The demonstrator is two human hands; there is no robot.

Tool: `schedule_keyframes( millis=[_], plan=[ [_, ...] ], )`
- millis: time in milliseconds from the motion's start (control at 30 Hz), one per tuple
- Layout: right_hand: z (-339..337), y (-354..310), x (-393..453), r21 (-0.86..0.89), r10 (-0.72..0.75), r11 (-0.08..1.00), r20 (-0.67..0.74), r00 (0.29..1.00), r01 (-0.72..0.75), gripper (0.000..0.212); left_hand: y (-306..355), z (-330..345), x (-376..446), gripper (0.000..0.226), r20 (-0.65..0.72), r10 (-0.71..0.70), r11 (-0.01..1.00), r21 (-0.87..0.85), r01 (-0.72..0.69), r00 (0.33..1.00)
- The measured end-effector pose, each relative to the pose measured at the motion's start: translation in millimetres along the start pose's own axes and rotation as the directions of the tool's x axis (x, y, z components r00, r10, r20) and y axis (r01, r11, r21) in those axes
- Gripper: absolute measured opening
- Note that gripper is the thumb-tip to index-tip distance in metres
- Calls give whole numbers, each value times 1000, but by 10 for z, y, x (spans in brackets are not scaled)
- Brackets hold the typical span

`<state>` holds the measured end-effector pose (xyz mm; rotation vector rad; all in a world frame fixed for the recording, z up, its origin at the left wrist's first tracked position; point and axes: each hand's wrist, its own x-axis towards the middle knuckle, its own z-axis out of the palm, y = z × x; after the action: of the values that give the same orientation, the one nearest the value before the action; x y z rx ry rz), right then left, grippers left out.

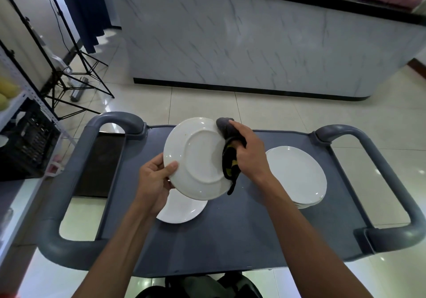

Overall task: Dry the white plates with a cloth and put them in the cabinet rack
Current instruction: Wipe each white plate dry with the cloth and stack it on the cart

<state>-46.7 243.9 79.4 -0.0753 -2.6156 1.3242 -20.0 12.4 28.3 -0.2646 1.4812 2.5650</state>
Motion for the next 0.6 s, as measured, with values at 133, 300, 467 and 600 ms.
schedule_keyframes(
  millis=[133,300,467,600],
  plan=[
    [-21,102,-164,16,4,1000,-3,1000,-4,63,79,-33,37,29,-43,-11,995,-99,7,999],
    [147,126,-372,-68,-98,993,-22,995,97,68,149,-9,90,29,-80,-19,985,-173,5,997],
    [379,20,-576,-143,-192,971,-5,981,190,66,157,97,94,33,-128,-14,985,-174,-8,992],
    [587,-88,-718,-204,-265,944,-6,964,258,63,160,172,91,32,-145,-24,985,-175,-1,989]
  ],
)
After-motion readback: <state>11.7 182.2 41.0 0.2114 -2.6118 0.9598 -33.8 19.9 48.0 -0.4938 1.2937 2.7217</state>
